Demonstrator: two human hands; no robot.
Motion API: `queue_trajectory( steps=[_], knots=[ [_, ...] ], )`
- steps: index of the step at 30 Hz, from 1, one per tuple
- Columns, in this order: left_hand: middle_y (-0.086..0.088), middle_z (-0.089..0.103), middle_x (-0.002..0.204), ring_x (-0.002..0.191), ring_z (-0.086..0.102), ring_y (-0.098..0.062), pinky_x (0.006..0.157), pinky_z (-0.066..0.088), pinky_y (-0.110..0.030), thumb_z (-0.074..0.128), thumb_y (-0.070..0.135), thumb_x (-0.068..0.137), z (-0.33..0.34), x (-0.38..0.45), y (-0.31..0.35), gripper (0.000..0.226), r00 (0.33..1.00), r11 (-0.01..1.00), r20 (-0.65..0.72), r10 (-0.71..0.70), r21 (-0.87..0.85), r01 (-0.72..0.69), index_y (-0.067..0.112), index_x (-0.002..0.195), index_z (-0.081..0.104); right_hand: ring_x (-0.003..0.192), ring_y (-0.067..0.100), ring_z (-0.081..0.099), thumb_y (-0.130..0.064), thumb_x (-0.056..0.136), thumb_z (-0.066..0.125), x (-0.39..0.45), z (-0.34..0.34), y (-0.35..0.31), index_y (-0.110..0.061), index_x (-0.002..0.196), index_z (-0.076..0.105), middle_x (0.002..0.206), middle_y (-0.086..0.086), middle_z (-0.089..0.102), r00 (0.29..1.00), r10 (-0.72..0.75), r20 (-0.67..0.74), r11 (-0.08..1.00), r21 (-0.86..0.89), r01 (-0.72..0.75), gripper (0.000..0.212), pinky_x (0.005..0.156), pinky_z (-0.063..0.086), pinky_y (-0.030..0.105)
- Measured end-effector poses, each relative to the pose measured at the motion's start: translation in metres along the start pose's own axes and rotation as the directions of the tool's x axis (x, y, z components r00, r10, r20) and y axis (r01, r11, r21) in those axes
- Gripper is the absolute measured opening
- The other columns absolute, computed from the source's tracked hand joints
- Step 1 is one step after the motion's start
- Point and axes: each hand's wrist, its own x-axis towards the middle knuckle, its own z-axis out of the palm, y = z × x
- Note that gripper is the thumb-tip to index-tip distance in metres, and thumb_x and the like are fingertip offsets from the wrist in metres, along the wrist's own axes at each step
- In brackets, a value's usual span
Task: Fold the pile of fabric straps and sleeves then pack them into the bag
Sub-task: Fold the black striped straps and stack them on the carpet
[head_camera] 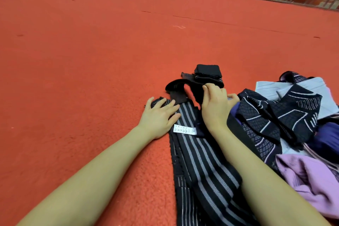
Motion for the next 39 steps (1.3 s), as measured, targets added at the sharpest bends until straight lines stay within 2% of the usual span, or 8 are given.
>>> queue_trajectory(
  steps=[6, 9, 14, 19, 23, 30, 33, 39],
  knots=[
    [0.007, 0.03, 0.154, 0.143, 0.022, -0.013, 0.113, 0.001, -0.04, 0.02, 0.046, 0.102, 0.002, 0.0, 0.002, 0.05, 0.997, 1.0, -0.076, 0.0, -0.003, 0.0, 0.028, 0.145, 0.038, 0.074, 0.023, 0.054, -0.03, 0.098, 0.041, 0.006, -0.025, -0.003, -0.017, 0.085, 0.065, 0.07, -0.005, 0.056, 0.971, -0.237, -0.01, 0.971, 0.006, 0.237, 0.03, 0.078, 0.021, 0.038],
    [0.0, 0.049, 0.142, 0.13, 0.043, -0.017, 0.104, 0.018, -0.034, 0.035, 0.041, 0.1, -0.001, -0.003, 0.002, 0.044, 0.927, 0.977, -0.349, -0.139, -0.202, 0.071, 0.016, 0.13, 0.056, 0.075, 0.017, 0.051, -0.033, 0.099, 0.039, -0.006, -0.037, 0.004, -0.018, 0.087, 0.066, 0.071, -0.006, 0.055, 0.952, -0.305, -0.024, 0.952, 0.01, 0.305, 0.034, 0.075, 0.019, 0.035],
    [0.004, 0.028, 0.155, 0.14, 0.027, -0.013, 0.104, 0.018, -0.033, 0.044, 0.033, 0.1, -0.027, 0.008, 0.012, 0.055, 0.911, 0.978, -0.398, -0.111, -0.209, 0.028, 0.026, 0.15, 0.024, 0.079, 0.015, 0.045, -0.031, 0.101, 0.037, -0.002, -0.07, 0.001, -0.02, 0.092, 0.059, 0.076, -0.005, 0.056, 0.908, -0.409, -0.092, 0.909, 0.041, 0.414, 0.026, 0.074, 0.017, 0.033],
    [0.0, 0.056, 0.136, 0.129, 0.047, -0.019, 0.1, 0.018, -0.036, 0.047, 0.027, 0.098, -0.041, 0.019, 0.019, 0.029, 0.887, 0.961, -0.462, 0.025, -0.232, -0.148, 0.018, 0.117, 0.067, 0.079, 0.016, 0.046, -0.034, 0.104, 0.032, -0.006, -0.096, 0.009, -0.022, 0.089, 0.058, 0.076, -0.005, 0.056, 0.872, -0.478, -0.102, 0.878, -0.021, 0.479, 0.032, 0.074, 0.02, 0.036],
    [-0.008, 0.071, 0.108, 0.096, 0.069, -0.022, 0.085, 0.02, -0.029, 0.044, 0.025, 0.091, -0.051, 0.006, 0.03, 0.032, 0.815, 0.959, -0.567, 0.122, -0.144, -0.244, 0.009, 0.083, 0.071, 0.079, 0.016, 0.045, -0.031, 0.103, 0.035, -0.013, -0.114, 0.021, -0.021, 0.091, 0.058, 0.076, -0.004, 0.057, 0.891, -0.438, -0.12, 0.899, -0.036, 0.437, 0.029, 0.074, 0.021, 0.037],
    [-0.01, 0.07, 0.107, 0.082, 0.068, -0.023, 0.078, 0.034, -0.034, 0.049, 0.016, 0.091, -0.094, -0.003, 0.064, 0.022, 0.598, 0.962, -0.772, 0.217, 0.067, -0.263, 0.007, 0.082, 0.068, 0.083, 0.017, 0.047, -0.026, 0.096, 0.044, -0.015, -0.137, 0.03, -0.022, 0.092, 0.058, 0.081, -0.005, 0.058, 0.939, -0.323, -0.119, 0.946, -0.005, 0.325, 0.014, 0.075, 0.022, 0.04],
    [-0.009, 0.071, 0.101, 0.08, 0.068, -0.024, 0.072, 0.037, -0.033, 0.048, 0.018, 0.092, -0.075, -0.018, 0.062, 0.025, 0.63, 0.926, -0.696, 0.346, 0.142, -0.351, 0.007, 0.084, 0.068, 0.081, 0.017, 0.047, -0.027, 0.095, 0.042, -0.029, -0.139, 0.04, -0.019, 0.083, 0.062, 0.08, -0.005, 0.058, 0.952, -0.301, -0.058, 0.952, -0.068, 0.297, 0.024, 0.077, 0.023, 0.039],
    [-0.001, 0.063, 0.122, 0.11, 0.06, -0.024, 0.094, 0.039, -0.035, 0.048, 0.024, 0.098, -0.033, -0.052, 0.055, 0.031, 0.95, 0.942, -0.261, 0.17, -0.24, -0.235, 0.016, 0.127, 0.055, 0.068, 0.023, 0.054, -0.032, 0.084, 0.041, -0.051, -0.145, 0.041, -0.018, 0.062, 0.054, 0.061, -0.005, 0.052, 0.977, -0.19, 0.095, 0.961, -0.186, 0.204, 0.029, 0.078, 0.022, 0.036]
  ],
)
